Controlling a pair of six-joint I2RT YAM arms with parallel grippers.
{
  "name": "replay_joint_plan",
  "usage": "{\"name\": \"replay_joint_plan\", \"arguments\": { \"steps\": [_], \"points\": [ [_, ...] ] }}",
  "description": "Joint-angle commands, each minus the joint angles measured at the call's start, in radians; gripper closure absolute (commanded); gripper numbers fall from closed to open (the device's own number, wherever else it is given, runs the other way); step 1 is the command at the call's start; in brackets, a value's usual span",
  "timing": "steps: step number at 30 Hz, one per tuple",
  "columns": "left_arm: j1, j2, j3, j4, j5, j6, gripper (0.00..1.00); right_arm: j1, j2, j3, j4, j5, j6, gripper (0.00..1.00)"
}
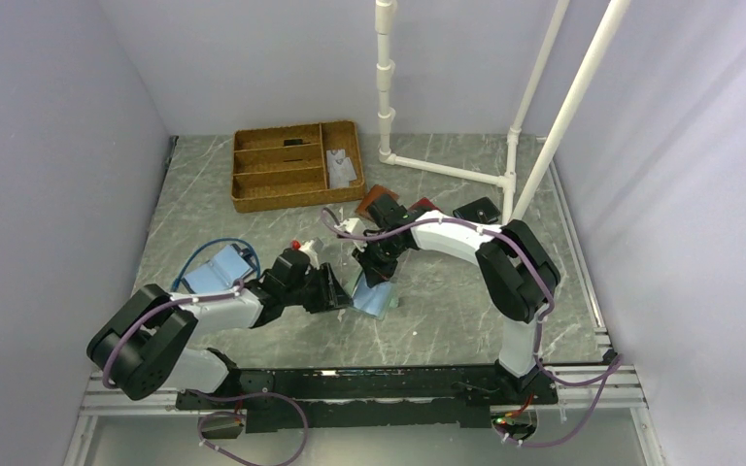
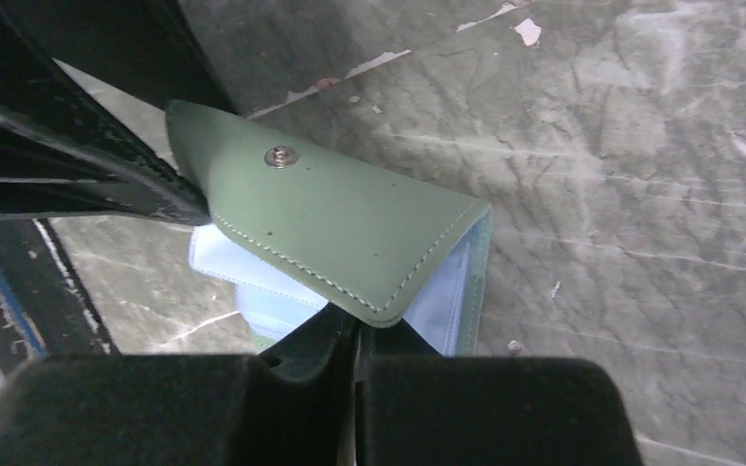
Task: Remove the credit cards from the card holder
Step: Open the card holder at the center of the board.
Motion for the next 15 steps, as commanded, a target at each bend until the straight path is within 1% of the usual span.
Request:
{"name": "replay_joint_plan", "arguments": {
  "steps": [1,5,9,12,15],
  "points": [
    [0.005,0.017,0.033,0.012,-0.012,0.052,0.53,-0.022,-0.014,0.033,-0.005,-0.156,0.079,1.00],
    [0.004,0.026,0.027,0.037,0.003,0.054,0.53,-0.049,0.006,0.021,0.044,-0.214,0.166,1.00],
    [0.004,0.000,0.014,0.029,-0.003,0.065,0.48,-0.067,0.033,0.011,0.097,-0.258,0.245,1.00],
    [0.005,-0.040,0.012,-0.012,-0.019,0.084,0.41,-0.084,0.062,0.016,0.128,-0.284,0.301,1.00],
    [0.004,-0.094,0.016,-0.080,-0.048,0.127,0.30,-0.099,0.090,0.026,0.138,-0.304,0.332,1.00]
  ]
}}
